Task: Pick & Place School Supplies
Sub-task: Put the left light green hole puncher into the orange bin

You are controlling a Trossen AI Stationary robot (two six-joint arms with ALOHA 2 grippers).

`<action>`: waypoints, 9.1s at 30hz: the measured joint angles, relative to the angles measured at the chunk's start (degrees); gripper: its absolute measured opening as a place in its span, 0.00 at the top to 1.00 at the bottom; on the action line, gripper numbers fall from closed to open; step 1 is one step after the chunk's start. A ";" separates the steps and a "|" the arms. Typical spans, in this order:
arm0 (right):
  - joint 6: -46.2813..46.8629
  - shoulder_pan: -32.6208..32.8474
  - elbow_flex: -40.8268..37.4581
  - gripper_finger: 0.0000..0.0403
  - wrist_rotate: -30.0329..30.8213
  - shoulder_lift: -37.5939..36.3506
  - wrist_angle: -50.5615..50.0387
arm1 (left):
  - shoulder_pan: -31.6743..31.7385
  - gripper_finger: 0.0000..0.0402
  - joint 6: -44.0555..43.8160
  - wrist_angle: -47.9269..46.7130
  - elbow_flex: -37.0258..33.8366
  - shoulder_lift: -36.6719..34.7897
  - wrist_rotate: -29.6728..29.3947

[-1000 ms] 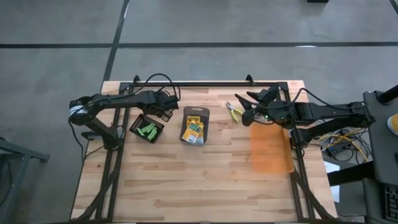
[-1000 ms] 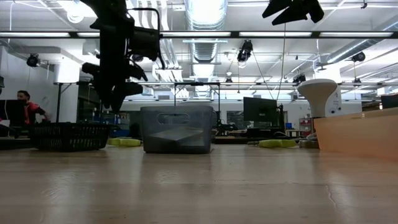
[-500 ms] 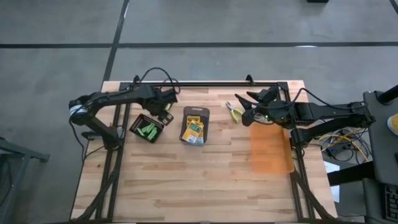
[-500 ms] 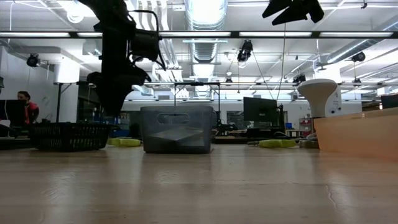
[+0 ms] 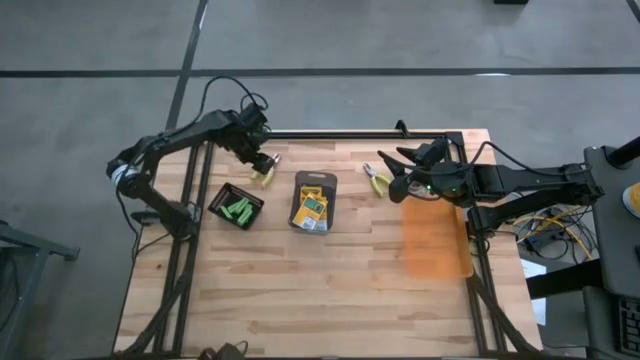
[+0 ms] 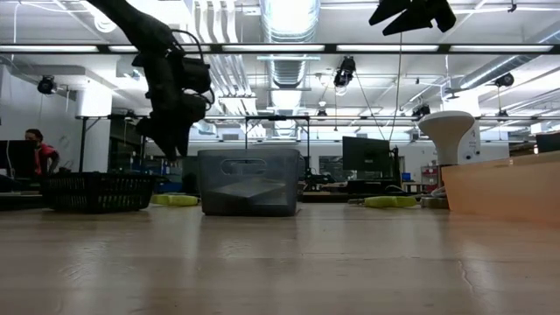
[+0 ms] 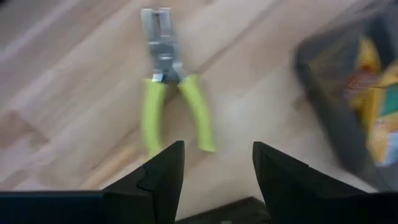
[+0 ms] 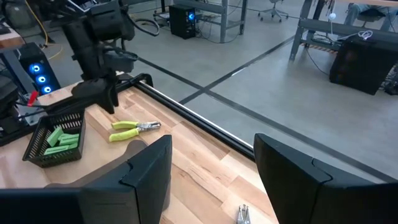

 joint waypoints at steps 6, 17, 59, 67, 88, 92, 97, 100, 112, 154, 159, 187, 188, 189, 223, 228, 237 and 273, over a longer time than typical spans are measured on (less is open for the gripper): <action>0.00 0.00 0.00 0.44 0.00 0.00 -0.01 | 1.16 0.51 8.15 -0.51 -0.10 0.02 -9.52; 0.00 0.00 0.00 0.44 -0.02 0.00 -0.01 | 1.05 0.51 11.82 1.95 -4.38 0.34 -10.11; 0.00 -0.02 0.00 0.44 -0.02 0.00 -0.01 | 1.05 0.57 12.16 24.61 -22.75 0.26 -8.45; 0.00 0.00 0.00 0.44 -0.02 -0.01 0.00 | 1.05 0.79 11.64 26.85 -22.88 0.34 -8.58; 0.00 0.04 0.00 0.44 -0.02 0.00 0.01 | 0.98 0.88 8.25 27.63 -16.82 0.45 -7.94; 0.00 0.04 0.00 0.44 -0.02 -0.01 -0.01 | 0.98 0.87 7.34 27.60 -12.38 0.45 -7.84; 0.00 0.04 0.00 0.44 -0.01 -0.01 -0.01 | 1.05 0.87 6.19 27.66 -5.86 -0.16 -5.51; 0.00 0.02 0.00 0.44 0.00 0.00 0.01 | 1.03 0.87 5.74 27.63 -1.50 -0.45 -1.87; 0.01 0.02 0.00 0.44 -0.01 0.00 0.01 | -0.61 0.87 4.93 29.59 12.00 -0.62 7.04; -8.85 -0.90 0.04 0.44 -1.11 8.53 19.99 | -10.75 0.87 11.49 42.18 11.88 -0.62 11.38; -24.16 -1.05 0.03 0.44 -12.01 11.59 20.30 | -10.84 0.87 12.46 44.21 11.83 -0.62 14.20; -28.49 -5.86 0.00 0.44 -25.48 15.78 39.53 | -14.38 0.87 20.38 60.36 10.21 -0.58 20.64; -28.50 -5.86 0.00 0.44 -25.49 15.78 39.74 | -14.42 0.87 20.33 60.91 10.21 -0.58 20.91; -28.64 -5.88 0.00 0.44 -25.49 15.78 40.21 | -14.45 0.87 20.34 61.23 10.21 -0.58 21.66; -32.06 -8.37 0.00 0.44 -33.57 22.51 55.81 | -16.71 0.87 19.52 61.70 10.17 -0.58 24.51; -31.87 -8.52 0.00 0.44 -33.53 22.69 56.41 | -17.06 0.87 19.48 61.67 10.15 -0.58 24.50; -30.33 -8.52 0.00 0.56 -34.93 22.51 56.71 | -17.20 0.87 19.46 61.53 10.15 -0.58 24.66; -28.70 -8.63 0.00 0.86 -34.82 22.49 55.45 | -17.51 0.87 22.57 61.03 10.10 -0.58 24.38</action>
